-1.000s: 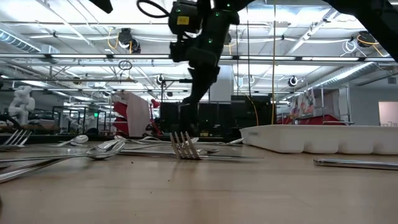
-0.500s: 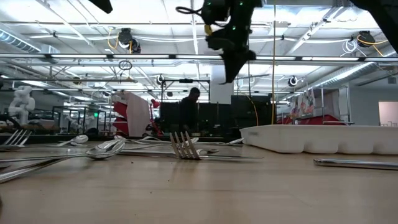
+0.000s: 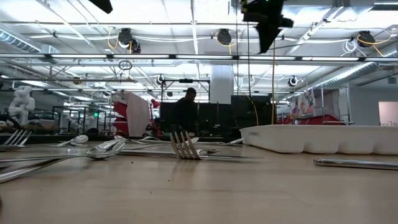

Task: Sort silverware
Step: Put the fork into the silverware tray

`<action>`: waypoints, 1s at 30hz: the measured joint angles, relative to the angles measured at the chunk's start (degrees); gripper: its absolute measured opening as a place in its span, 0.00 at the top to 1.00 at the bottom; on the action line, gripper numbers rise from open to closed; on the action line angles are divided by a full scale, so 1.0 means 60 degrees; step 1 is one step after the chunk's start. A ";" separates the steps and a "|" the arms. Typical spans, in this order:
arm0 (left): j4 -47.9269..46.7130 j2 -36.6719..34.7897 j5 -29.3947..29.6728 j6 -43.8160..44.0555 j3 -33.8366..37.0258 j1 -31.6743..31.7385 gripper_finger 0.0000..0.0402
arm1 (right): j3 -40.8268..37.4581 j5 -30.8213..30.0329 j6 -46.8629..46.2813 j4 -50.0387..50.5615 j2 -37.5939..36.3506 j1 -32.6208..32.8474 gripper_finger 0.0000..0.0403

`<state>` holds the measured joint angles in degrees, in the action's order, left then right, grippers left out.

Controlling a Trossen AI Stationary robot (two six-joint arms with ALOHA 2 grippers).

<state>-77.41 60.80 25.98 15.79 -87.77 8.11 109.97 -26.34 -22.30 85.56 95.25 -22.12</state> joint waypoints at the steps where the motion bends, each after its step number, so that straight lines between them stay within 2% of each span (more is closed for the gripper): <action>1: 0.0004 0.0000 0.0000 0.0001 0.0000 -0.0003 0.78 | 0.0000 -0.0141 -0.0092 0.0127 -0.0184 -0.0043 1.00; 11: 0.0078 0.0000 0.0004 0.0059 0.0000 -0.0001 0.78 | 0.0000 -0.0881 -0.0925 0.0749 -0.2027 -0.0662 1.00; 19: 0.0240 0.0000 0.0003 0.0074 0.0000 0.0001 0.78 | -0.0159 -0.1372 -0.1262 0.0731 -0.2808 -0.1019 1.00; 22: 0.0414 0.0000 0.0002 0.0077 0.0000 0.0001 0.78 | -0.0920 -0.1377 -0.1526 0.0729 -0.3089 -0.1195 1.00; 27: 0.0423 0.0000 0.0004 0.0077 0.0000 0.0001 0.78 | -0.2946 -0.1248 -0.2110 0.0729 -0.3795 -0.1332 1.00; 30: 0.0423 0.0000 0.0001 0.0074 0.0000 -0.0002 0.78 | -0.4243 -0.0734 -0.2462 0.0257 -0.4295 -0.1346 1.00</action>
<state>-74.87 60.80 25.98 16.23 -87.77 8.10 84.52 -30.74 -37.07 87.11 69.48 -30.20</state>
